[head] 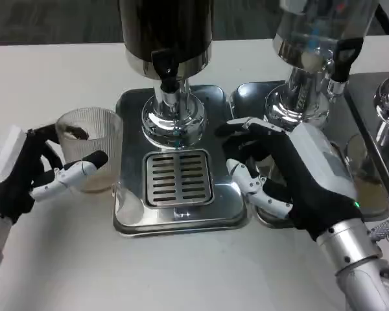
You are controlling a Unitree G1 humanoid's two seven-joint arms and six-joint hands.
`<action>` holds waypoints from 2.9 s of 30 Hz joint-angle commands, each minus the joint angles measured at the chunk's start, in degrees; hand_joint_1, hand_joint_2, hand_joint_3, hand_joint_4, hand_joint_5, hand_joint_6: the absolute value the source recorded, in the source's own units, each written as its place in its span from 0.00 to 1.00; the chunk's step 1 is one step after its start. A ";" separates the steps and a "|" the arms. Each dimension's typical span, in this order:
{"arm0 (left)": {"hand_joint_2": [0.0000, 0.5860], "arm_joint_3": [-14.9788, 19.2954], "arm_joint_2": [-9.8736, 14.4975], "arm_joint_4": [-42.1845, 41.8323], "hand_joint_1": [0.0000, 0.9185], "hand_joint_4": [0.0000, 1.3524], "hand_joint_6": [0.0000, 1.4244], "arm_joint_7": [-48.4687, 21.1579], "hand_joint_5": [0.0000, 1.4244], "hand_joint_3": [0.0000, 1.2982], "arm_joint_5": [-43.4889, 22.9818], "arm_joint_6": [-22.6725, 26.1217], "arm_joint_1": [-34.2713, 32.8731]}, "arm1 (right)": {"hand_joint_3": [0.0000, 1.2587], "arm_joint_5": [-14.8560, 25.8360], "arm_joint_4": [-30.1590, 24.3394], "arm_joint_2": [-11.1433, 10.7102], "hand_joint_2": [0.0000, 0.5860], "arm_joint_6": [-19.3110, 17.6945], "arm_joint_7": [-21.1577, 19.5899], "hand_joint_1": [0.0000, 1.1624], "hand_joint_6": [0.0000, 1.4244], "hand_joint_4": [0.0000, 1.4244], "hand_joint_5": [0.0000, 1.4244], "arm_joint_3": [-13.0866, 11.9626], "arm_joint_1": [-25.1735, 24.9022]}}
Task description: Grasp the cup under the faucet to collect the drink, then remove the cup.
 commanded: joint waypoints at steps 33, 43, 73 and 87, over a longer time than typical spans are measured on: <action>0.40 -5.18 -5.22 1.23 0.15 0.45 0.78 -4.08 0.61 0.43 2.92 1.24 -7.55 | 0.32 -0.77 -4.80 1.11 0.79 1.07 -1.24 0.33 0.36 0.32 0.38 -0.84 3.46; 0.39 -7.57 -6.18 1.63 0.14 0.45 0.77 -5.26 0.59 0.43 4.56 2.23 -9.11 | 0.32 -1.11 -5.49 1.29 0.79 1.50 -1.09 0.33 0.36 0.32 0.38 -1.13 3.97; 0.26 -8.63 -4.23 0.73 0.00 0.28 0.43 -13.44 0.35 0.30 2.55 2.53 -8.88 | 0.32 -0.56 -4.33 1.45 0.79 1.05 -1.56 0.33 0.36 0.32 0.38 -1.52 2.86; 0.26 -8.15 -2.57 -0.23 0.00 0.26 0.42 -13.93 0.35 0.30 2.03 1.55 -7.36 | 0.31 -0.15 -3.95 1.06 0.79 0.58 -1.33 0.33 0.36 0.31 0.38 -1.92 1.47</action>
